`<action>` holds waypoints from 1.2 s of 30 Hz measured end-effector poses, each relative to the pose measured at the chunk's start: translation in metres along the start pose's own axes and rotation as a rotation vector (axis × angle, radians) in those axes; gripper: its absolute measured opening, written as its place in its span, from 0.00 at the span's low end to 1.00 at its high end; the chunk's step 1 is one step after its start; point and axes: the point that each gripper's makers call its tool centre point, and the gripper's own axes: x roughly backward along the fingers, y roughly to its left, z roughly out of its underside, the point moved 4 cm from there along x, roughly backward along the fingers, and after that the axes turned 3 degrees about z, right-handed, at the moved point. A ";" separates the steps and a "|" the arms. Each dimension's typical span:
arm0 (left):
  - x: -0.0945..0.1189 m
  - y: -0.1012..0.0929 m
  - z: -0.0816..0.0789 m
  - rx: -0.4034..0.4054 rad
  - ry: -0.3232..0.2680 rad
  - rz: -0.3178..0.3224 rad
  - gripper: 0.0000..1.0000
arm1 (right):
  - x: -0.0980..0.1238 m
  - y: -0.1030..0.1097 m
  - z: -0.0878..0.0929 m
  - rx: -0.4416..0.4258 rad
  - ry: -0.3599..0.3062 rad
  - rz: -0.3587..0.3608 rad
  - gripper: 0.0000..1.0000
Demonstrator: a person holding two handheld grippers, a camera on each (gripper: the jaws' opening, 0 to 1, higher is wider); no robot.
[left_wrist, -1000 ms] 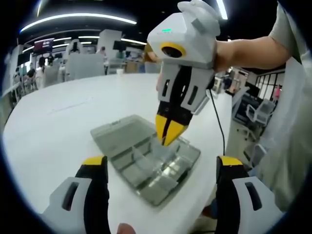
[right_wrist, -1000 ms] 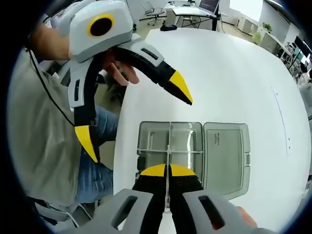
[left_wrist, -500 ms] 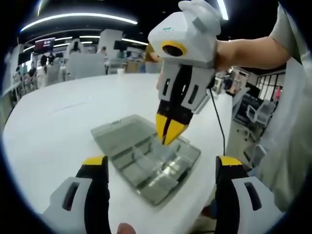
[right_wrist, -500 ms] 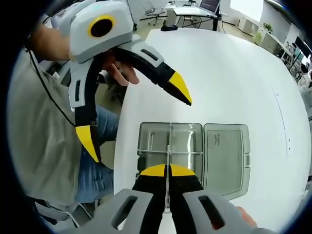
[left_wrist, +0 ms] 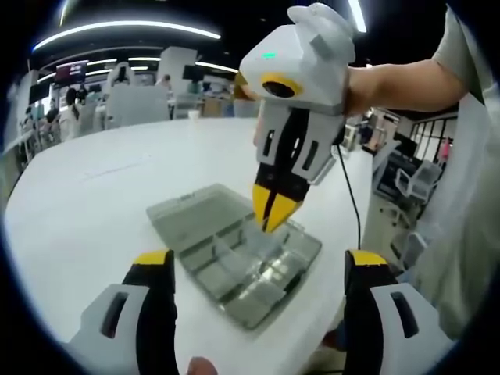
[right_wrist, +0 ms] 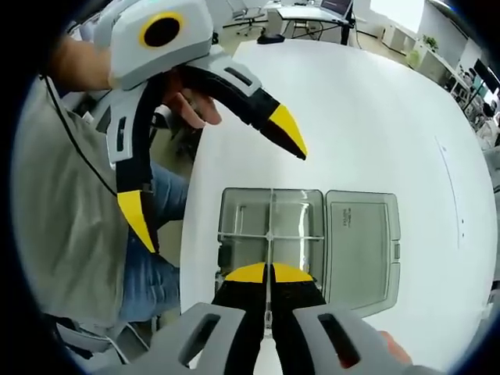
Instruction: Insert the divider into the dual guide fixture by aligning both edges with the guide slots and pushing it downward to the bottom, including one-sided entry, uneven engagement, binding, and posture correction.
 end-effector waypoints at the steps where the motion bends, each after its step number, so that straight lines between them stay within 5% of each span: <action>1: 0.000 0.000 0.000 0.003 0.000 0.000 0.88 | 0.000 0.000 0.000 0.004 0.002 0.004 0.00; 36: 0.004 0.001 0.000 0.013 -0.001 -0.010 0.86 | -0.004 -0.002 -0.001 -0.005 0.000 -0.017 0.00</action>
